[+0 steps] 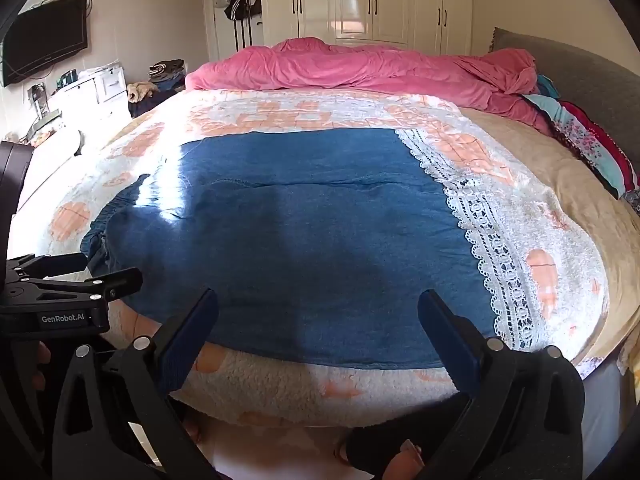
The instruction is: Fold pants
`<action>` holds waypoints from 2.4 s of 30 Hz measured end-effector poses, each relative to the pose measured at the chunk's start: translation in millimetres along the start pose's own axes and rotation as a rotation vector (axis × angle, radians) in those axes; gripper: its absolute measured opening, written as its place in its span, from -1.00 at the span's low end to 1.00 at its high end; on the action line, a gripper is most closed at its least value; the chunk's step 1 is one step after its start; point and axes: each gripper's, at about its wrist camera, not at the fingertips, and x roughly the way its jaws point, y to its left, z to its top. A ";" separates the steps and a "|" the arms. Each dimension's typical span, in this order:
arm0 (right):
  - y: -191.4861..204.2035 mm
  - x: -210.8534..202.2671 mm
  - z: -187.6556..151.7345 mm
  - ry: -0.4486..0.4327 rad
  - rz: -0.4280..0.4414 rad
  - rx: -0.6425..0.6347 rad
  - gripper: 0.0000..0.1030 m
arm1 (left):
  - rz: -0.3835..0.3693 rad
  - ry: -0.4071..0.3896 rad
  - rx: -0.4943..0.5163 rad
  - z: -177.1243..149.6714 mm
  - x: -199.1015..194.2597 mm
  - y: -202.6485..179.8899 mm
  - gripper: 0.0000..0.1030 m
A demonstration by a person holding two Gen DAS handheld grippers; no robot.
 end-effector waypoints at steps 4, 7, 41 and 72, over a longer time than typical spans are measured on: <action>1.2 -2.4 1.6 -0.014 -0.009 -0.011 0.92 | -0.002 -0.002 0.001 -0.1 1.3 -1.0 0.83; 1.7 -4.5 2.5 -0.016 -0.011 -0.015 0.92 | -0.008 -0.005 -0.007 0.3 -4.2 5.3 0.83; 1.2 0.6 1.2 -0.004 -0.013 -0.001 0.92 | 0.000 -0.025 -0.033 2.0 -3.5 10.9 0.83; 9.8 12.0 16.2 -0.001 -0.013 -0.026 0.92 | 0.006 -0.033 -0.062 10.1 0.4 20.9 0.83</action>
